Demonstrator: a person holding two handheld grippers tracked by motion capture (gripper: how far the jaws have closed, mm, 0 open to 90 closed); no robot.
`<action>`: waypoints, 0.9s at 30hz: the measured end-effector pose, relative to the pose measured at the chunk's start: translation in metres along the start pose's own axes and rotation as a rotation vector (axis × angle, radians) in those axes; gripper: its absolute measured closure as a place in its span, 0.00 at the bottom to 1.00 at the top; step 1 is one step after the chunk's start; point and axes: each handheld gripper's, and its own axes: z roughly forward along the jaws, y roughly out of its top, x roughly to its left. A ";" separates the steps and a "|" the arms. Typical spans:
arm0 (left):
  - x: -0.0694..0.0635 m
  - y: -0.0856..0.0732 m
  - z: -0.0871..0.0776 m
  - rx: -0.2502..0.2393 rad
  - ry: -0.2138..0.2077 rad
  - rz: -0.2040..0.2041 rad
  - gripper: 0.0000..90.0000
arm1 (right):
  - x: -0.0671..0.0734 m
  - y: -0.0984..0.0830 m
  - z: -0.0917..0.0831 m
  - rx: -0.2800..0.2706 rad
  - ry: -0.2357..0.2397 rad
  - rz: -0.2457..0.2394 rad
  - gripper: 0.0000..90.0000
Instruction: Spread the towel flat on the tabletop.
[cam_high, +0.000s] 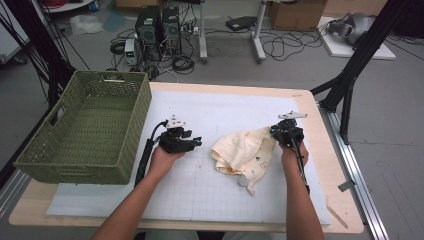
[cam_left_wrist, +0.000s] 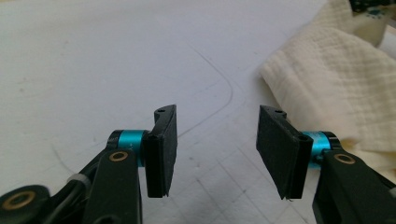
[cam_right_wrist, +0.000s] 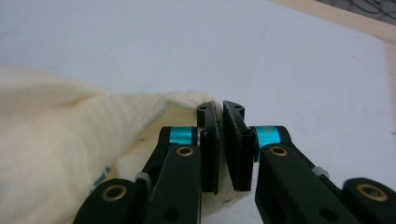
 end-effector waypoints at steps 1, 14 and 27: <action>-0.003 0.000 0.000 0.000 -0.020 0.008 0.53 | -0.001 0.000 0.002 0.012 0.003 0.016 0.93; -0.048 -0.005 0.029 0.047 -0.187 0.172 0.42 | 0.014 0.000 -0.039 -0.086 0.108 -0.037 0.66; -0.024 0.003 0.030 0.031 -0.132 -0.026 0.91 | 0.046 -0.037 -0.070 -0.162 0.316 -0.063 0.60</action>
